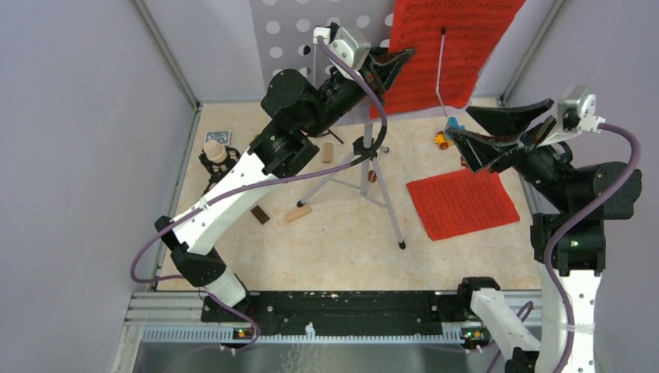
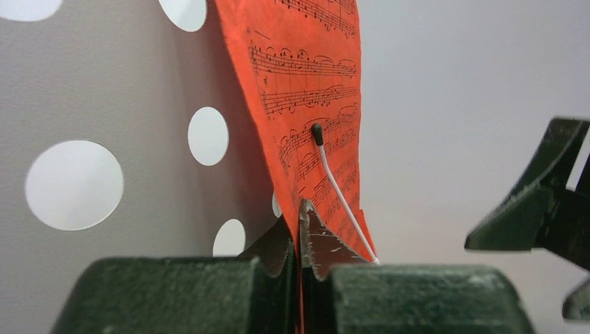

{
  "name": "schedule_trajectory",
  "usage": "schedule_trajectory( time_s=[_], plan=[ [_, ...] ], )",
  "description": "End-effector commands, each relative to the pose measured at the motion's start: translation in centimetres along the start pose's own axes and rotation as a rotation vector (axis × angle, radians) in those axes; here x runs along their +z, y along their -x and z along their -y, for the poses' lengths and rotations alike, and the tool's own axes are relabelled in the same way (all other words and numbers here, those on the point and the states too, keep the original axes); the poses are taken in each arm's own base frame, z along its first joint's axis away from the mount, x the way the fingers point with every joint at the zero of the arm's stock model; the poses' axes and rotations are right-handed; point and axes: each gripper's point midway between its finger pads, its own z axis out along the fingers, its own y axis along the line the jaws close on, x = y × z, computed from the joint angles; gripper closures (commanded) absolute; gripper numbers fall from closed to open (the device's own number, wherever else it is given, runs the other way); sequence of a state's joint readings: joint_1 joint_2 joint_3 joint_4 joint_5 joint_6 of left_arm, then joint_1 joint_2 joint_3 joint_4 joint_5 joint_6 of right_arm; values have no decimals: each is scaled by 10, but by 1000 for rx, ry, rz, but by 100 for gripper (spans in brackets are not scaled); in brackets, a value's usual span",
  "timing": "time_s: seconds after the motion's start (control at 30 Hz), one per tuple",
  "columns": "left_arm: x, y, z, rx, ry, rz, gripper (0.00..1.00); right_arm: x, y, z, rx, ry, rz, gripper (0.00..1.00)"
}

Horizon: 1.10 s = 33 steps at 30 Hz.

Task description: Pack up the instrument practice props

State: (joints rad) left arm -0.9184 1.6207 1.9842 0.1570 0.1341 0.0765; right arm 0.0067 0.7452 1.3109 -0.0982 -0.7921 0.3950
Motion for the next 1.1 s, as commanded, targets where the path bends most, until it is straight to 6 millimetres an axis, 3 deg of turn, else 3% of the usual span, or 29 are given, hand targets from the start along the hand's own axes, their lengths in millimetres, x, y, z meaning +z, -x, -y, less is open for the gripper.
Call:
schedule_trajectory(
  time_s=[0.0,0.2,0.6,1.07],
  plan=[
    [-1,32,-5,3,16,77,100,13,42,15,-14,-83,97,37],
    [-2,32,-8,5,34,73,100,35,51,36,88,-117,74,43],
    [-3,29,-9,3,39,67,100,69,38,54,269,-50,-7,45],
    [-6,28,-9,9,41,59,100,73,45,23,301,153,9,47]
  ],
)
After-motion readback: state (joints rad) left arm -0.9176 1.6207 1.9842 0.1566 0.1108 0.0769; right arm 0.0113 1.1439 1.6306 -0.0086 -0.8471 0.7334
